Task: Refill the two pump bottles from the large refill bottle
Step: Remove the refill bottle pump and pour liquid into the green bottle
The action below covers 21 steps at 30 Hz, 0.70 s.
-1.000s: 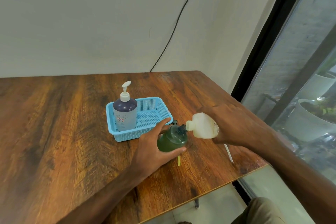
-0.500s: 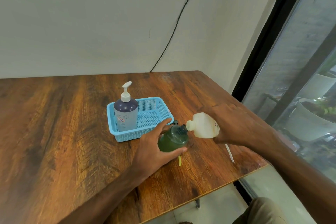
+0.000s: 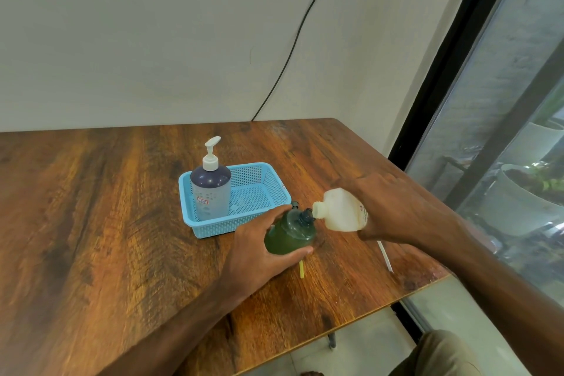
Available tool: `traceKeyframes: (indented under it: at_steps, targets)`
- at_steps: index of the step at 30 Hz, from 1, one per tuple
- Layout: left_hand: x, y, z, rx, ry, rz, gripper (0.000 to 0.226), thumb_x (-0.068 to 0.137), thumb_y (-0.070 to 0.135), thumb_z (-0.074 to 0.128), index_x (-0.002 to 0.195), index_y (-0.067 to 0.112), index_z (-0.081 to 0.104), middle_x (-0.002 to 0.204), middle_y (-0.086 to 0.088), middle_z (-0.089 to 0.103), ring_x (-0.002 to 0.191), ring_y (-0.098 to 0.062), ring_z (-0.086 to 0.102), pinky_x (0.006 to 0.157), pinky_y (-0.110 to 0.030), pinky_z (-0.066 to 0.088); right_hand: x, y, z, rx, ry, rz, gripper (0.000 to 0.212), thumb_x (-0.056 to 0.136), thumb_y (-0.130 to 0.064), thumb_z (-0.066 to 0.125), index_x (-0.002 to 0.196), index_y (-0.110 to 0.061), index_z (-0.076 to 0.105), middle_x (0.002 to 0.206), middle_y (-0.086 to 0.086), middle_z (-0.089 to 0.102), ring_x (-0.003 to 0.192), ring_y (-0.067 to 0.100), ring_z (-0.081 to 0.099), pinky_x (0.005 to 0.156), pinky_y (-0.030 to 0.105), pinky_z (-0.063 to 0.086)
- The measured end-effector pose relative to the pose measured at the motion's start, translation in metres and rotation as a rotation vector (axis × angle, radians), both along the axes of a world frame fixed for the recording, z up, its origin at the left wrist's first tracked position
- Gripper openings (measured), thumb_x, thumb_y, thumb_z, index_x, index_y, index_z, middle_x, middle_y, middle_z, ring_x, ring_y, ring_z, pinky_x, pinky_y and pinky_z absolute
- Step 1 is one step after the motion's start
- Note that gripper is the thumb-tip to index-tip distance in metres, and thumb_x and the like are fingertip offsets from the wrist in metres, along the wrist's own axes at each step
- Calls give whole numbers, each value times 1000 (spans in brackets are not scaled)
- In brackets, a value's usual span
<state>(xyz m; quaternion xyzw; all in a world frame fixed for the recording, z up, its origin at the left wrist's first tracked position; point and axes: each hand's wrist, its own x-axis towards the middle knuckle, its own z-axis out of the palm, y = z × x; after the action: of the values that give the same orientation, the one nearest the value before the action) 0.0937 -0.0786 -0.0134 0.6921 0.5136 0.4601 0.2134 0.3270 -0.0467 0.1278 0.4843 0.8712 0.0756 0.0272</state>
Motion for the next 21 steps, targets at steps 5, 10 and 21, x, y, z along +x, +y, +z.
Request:
traceKeyframes:
  at_steps: [5, 10, 21]
  targets:
    - [0, -1, 4, -2, -38, 14, 78, 65, 61, 89, 132, 46, 53, 119, 38, 55, 119, 21, 49, 89, 2, 42, 4, 0, -3, -4, 66, 6, 82, 73, -41, 85, 144, -35, 44, 132, -11, 57, 120, 9, 49, 94, 25, 46]
    - [-1, 1, 4, -10, -121, 37, 75, 64, 59, 90, 129, 42, 58, 120, 31, 63, 120, 13, 55, 92, -7, 51, 8, 1, -15, -112, 263, -54, 82, 74, -44, 86, 143, -35, 41, 119, -20, 43, 108, 1, 39, 73, 1, 28]
    - [-4, 9, -2, -105, -400, 81, 72, 58, 44, 98, 121, 35, 63, 119, 24, 68, 121, -2, 62, 95, -33, 61, 21, 16, -75, -168, 956, -282, 83, 64, -47, 91, 136, -39, 50, 120, -13, 67, 111, 11, 66, 90, 41, 60]
